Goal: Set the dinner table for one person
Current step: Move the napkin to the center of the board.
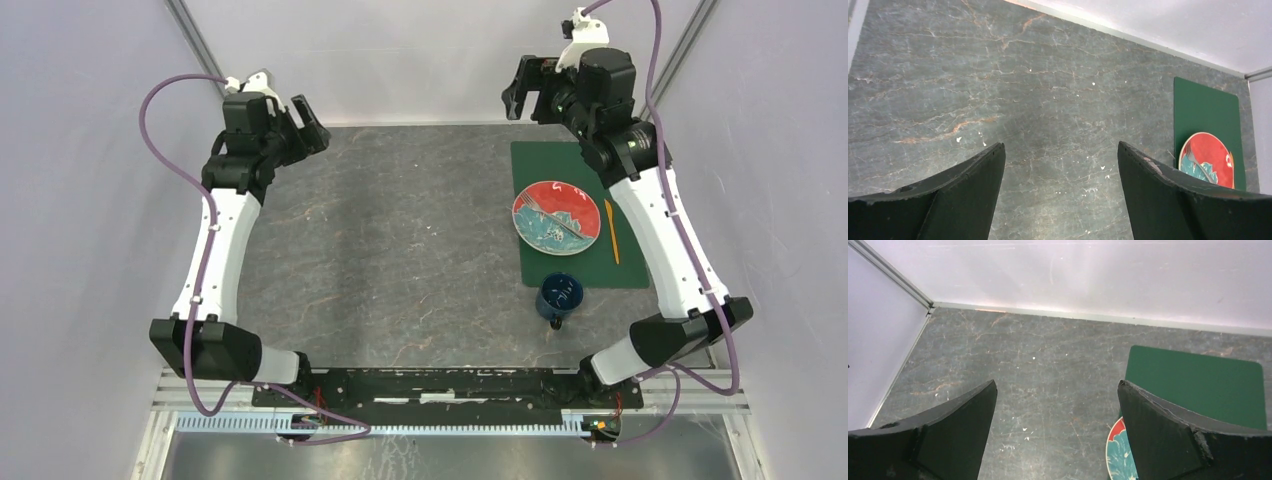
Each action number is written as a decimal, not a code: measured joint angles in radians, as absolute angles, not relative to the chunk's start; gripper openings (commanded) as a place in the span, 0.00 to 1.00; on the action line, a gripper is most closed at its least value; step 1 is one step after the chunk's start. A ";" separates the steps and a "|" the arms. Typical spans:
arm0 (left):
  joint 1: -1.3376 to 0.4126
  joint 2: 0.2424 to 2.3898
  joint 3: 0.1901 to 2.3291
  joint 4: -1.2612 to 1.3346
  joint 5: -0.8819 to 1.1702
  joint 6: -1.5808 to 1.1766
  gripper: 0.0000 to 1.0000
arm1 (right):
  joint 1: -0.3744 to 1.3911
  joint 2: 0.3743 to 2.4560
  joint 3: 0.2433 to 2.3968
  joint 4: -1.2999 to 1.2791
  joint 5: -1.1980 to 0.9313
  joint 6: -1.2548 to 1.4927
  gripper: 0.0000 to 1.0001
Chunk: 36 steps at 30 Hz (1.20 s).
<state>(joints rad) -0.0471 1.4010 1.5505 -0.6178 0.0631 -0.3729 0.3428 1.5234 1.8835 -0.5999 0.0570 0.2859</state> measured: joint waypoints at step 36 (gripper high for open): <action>-0.041 1.452 1.489 -0.484 0.082 -0.466 0.73 | 0.360 1.523 1.549 -0.862 0.257 0.267 0.93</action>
